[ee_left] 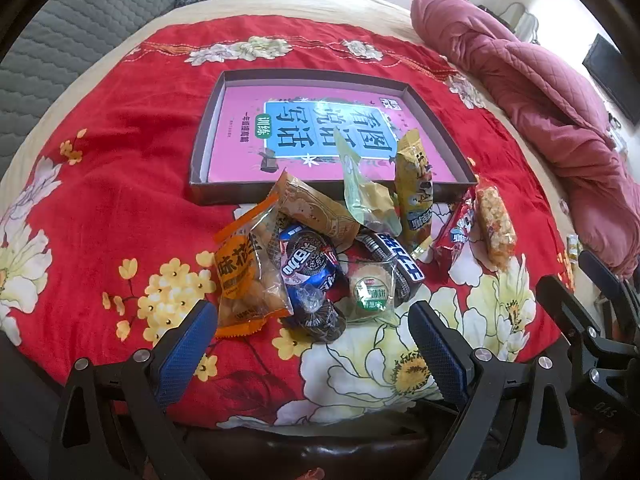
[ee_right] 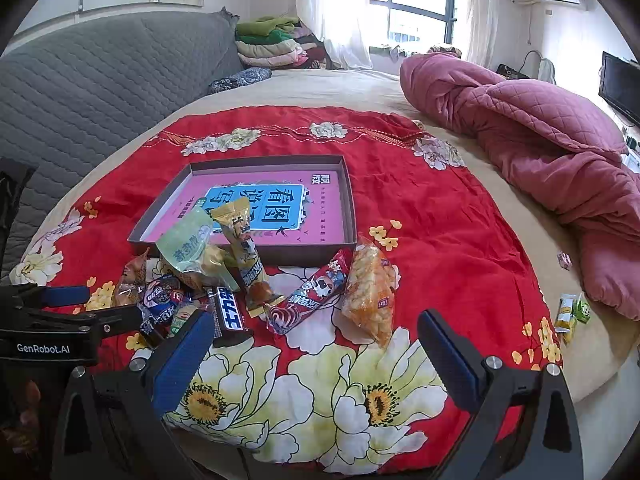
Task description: Organize snacks
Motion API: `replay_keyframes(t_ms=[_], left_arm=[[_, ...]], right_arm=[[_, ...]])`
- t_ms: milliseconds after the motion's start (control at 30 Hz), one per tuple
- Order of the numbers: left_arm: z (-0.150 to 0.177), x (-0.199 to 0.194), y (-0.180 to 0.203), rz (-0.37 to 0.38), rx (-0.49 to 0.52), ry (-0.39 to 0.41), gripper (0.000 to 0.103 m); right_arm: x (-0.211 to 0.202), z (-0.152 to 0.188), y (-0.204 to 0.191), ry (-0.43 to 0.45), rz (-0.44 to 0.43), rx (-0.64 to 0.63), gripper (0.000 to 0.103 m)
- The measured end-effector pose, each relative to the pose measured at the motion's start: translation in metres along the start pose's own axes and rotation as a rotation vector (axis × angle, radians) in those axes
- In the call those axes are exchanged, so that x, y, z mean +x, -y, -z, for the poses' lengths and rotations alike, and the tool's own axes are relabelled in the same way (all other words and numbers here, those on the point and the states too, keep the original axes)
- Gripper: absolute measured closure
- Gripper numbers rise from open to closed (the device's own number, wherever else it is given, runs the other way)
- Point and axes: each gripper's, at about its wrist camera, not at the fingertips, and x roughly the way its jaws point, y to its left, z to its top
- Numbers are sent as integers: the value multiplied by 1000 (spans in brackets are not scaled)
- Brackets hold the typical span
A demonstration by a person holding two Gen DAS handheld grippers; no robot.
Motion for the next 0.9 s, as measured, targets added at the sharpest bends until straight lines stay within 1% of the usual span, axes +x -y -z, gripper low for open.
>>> replay_keyframes(t_ms=[900], left_arm=[[2,1,4,-4,8,-3,7]], right_arm=[[-1,0,-1,5,-2,-7,1]])
